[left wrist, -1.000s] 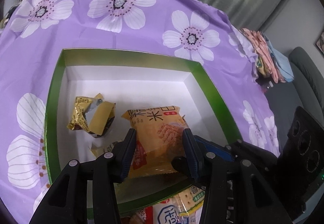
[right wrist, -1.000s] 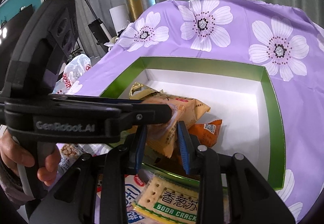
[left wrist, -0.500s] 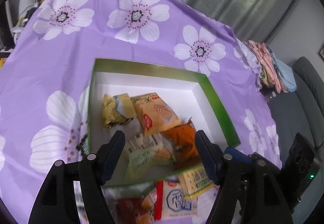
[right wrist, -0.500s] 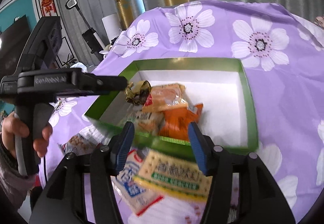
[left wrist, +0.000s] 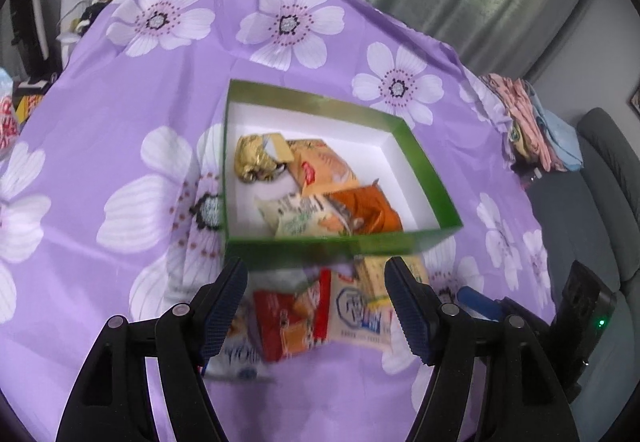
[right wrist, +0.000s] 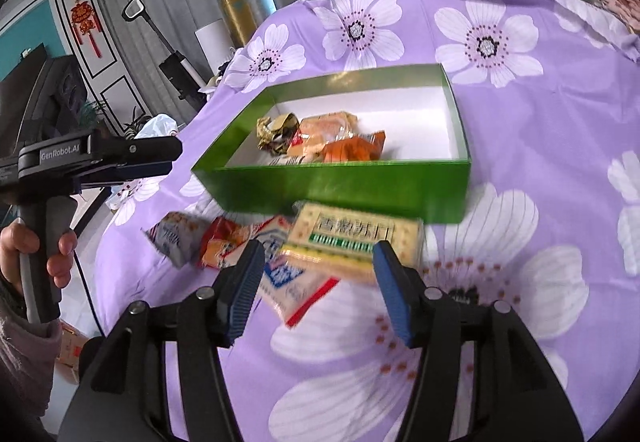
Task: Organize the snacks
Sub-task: 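Move the right tool back to the white-blue biscuit pack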
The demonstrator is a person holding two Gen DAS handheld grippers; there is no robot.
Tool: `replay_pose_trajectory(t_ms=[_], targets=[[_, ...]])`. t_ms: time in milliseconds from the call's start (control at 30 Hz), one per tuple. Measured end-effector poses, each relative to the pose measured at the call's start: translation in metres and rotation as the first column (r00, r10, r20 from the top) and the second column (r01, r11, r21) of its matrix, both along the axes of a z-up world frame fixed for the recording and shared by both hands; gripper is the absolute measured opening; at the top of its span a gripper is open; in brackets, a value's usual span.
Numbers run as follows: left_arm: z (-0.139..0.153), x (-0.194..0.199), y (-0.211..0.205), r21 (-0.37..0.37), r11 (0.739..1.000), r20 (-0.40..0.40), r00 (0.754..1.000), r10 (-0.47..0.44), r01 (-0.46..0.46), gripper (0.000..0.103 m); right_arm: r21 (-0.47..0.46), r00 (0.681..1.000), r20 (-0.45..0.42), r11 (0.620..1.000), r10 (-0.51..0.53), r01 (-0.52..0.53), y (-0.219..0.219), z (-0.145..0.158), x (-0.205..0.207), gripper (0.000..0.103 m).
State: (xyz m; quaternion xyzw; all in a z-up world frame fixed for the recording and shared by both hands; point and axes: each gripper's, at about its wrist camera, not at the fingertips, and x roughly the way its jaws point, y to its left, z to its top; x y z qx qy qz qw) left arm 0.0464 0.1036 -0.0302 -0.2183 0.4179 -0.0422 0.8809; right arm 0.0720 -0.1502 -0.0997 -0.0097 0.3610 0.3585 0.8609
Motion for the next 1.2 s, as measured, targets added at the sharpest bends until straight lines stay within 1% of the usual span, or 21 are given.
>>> replay_pose_trajectory(t_ms=[200,367,533,667,900,1033,1200], targets=[[-0.004,-0.020,0.002,-0.043,0.999,-0.004,1.000,0.006,-0.006,0.071,-0.003,1.000,-0.027,1.000,0.007,-0.008,-0.004,-0.008,-0.013,0.057],[-0.014,-0.025,-0.009,-0.051,0.998,-0.029,0.999,-0.029,0.027,0.071,-0.001,0.998,-0.056,1.000,0.019,-0.019,-0.004,-0.016,-0.017,0.057],[-0.025,-0.022,-0.021,-0.059,0.996,-0.061,0.996,-0.064,0.060,0.071,-0.009,0.996,-0.078,0.999,0.039,-0.040,0.001,-0.025,-0.019,0.058],[-0.029,-0.015,-0.031,-0.047,0.994,-0.076,0.992,-0.097,0.094,0.071,-0.011,0.993,-0.103,0.999,0.048,-0.049,0.005,-0.034,-0.016,0.058],[-0.039,0.014,-0.051,-0.015,0.986,-0.113,0.979,-0.168,0.167,0.071,-0.003,0.988,-0.141,0.998,0.057,-0.057,0.010,-0.047,-0.010,0.058],[-0.050,0.027,-0.060,0.005,0.981,-0.148,0.970,-0.192,0.195,0.071,-0.001,0.986,-0.149,0.997,0.074,-0.075,0.018,-0.051,-0.008,0.058],[-0.059,0.031,-0.062,0.038,0.977,-0.173,0.964,-0.200,0.210,0.071,-0.007,0.985,-0.150,0.996,0.089,-0.091,0.028,-0.055,-0.007,0.058]])
